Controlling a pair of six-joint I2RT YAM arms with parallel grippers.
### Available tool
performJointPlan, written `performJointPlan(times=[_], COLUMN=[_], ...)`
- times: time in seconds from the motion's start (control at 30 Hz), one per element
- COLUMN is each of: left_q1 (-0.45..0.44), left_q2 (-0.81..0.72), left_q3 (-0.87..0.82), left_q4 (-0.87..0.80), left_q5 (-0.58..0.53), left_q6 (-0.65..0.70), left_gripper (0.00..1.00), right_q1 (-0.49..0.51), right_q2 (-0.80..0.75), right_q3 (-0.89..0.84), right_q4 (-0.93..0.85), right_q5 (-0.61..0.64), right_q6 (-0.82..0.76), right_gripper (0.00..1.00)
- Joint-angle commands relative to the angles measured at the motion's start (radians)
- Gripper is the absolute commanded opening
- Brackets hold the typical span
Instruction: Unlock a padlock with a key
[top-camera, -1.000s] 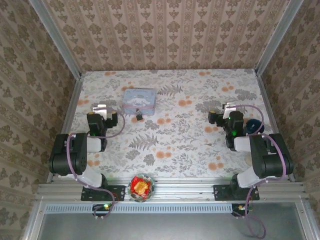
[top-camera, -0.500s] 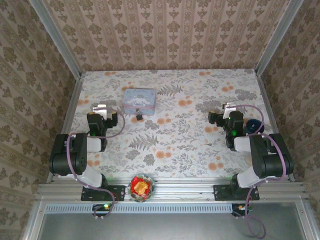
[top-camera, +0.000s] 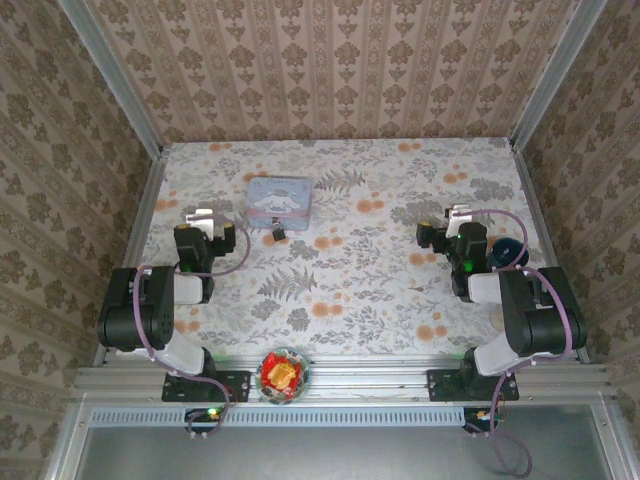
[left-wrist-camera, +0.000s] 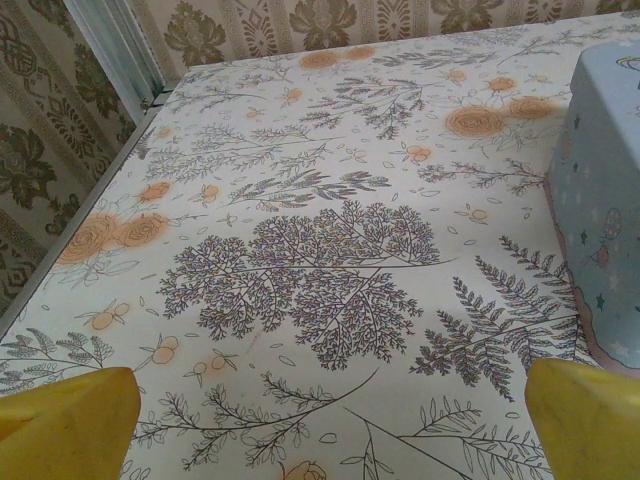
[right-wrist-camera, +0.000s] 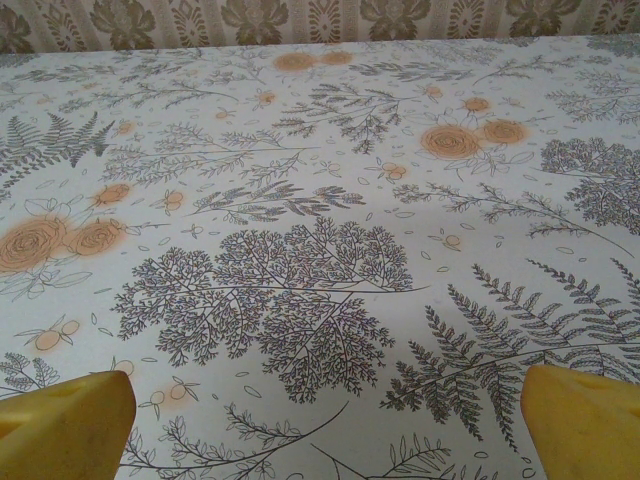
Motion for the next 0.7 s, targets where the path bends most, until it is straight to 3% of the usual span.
performJointPlan(times=[0.0, 0.43, 0.67], left_q1=[-0.004, 0.024, 0.029], left_q2=[-0.002, -0.006, -0.125], left_q3=[0.001, -0.023, -0.059], left_q4=[0.013, 0.051, 0.020], left_q5=[0.012, 0.071, 0.020], left_q6=[-0.005, -0.028, -0.045], left_gripper=[1.00, 1.00, 1.00], right_q1=[0.005, 0.005, 0.007], right_q2=[0.007, 0.006, -0.037], right_q3=[0.025, 0.019, 0.040], right_q4=[-0.002, 0.002, -0.065], right_q5=[0.024, 0.024, 0.041], right_q6=[0.003, 0.003, 0.006], right_gripper=[1.00, 1.00, 1.00])
